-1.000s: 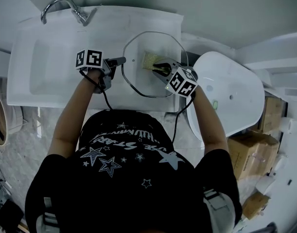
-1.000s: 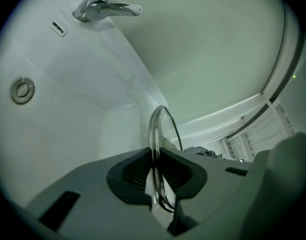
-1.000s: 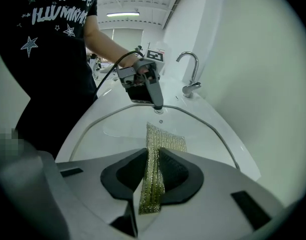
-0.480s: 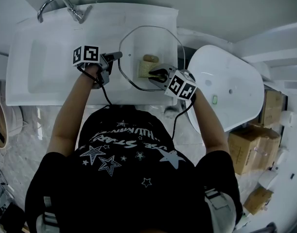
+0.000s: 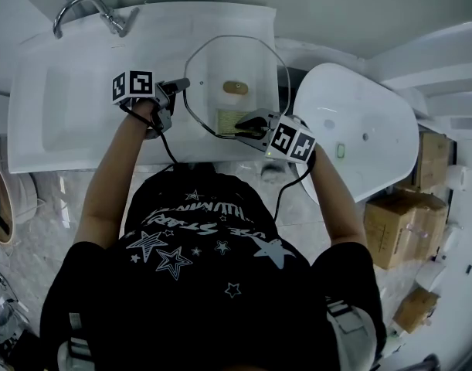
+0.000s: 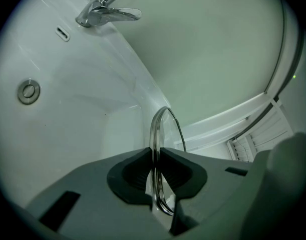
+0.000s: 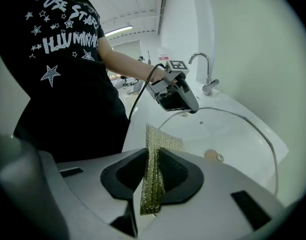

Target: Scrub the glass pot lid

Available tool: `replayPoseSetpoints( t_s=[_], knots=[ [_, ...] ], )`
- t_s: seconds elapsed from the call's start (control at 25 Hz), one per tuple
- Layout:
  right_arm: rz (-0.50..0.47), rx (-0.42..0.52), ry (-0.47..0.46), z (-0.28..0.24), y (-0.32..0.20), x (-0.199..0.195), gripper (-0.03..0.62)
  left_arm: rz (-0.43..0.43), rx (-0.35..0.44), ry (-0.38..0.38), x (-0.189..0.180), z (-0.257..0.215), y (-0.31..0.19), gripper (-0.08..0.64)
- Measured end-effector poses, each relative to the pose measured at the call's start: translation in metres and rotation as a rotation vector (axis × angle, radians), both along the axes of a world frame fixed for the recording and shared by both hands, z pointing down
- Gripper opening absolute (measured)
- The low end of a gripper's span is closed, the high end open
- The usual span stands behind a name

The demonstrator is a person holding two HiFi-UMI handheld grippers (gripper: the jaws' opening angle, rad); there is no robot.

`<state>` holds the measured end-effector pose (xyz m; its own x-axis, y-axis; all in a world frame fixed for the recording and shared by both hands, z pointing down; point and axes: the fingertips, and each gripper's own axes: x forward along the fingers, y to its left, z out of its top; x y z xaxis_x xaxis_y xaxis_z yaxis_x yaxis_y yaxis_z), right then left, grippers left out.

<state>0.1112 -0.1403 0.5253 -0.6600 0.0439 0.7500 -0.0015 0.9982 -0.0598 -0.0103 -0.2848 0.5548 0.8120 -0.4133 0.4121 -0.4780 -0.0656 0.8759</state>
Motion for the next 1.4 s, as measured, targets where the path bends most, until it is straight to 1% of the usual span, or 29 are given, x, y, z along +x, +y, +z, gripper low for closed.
replayPoseSetpoints(
  t_s=[0.32,0.4,0.48,0.6,0.68,0.92,1.04,1.12,1.24,1.4],
  knots=[
    [0.009,-0.140,-0.033,-0.010,0.022,0.003,0.072,-0.001,0.001,-0.001,-0.001,0.000,-0.001,0.058],
    [0.015,-0.144,-0.036,-0.012,0.022,0.004,0.072,0.001,0.002,0.001,-0.001,0.000,-0.001,0.058],
    [0.032,-0.124,-0.053,-0.015,0.017,0.004,0.072,0.003,0.000,0.004,0.000,0.000,-0.001,0.058],
    [0.078,-0.074,-0.086,-0.025,-0.001,0.005,0.072,0.002,-0.008,0.009,0.000,0.002,0.000,0.058],
    [0.105,-0.020,-0.090,-0.031,-0.024,0.007,0.072,-0.001,-0.010,0.011,-0.001,0.002,0.000,0.058],
    [0.174,0.237,-0.040,-0.047,-0.103,0.007,0.071,0.005,-0.013,0.010,0.000,0.001,0.000,0.058],
    [0.149,0.364,0.023,-0.046,-0.131,0.003,0.071,0.009,-0.017,0.012,0.000,0.001,0.000,0.058],
    [0.120,0.416,0.053,-0.041,-0.143,-0.001,0.071,0.013,-0.020,0.014,0.000,0.002,-0.001,0.058],
    [0.075,0.452,0.078,-0.032,-0.157,-0.010,0.071,0.015,-0.023,0.019,0.000,0.001,-0.003,0.058],
    [0.036,0.471,0.103,-0.021,-0.172,-0.016,0.071,0.018,-0.027,0.022,0.000,0.001,-0.003,0.058]
  ],
)
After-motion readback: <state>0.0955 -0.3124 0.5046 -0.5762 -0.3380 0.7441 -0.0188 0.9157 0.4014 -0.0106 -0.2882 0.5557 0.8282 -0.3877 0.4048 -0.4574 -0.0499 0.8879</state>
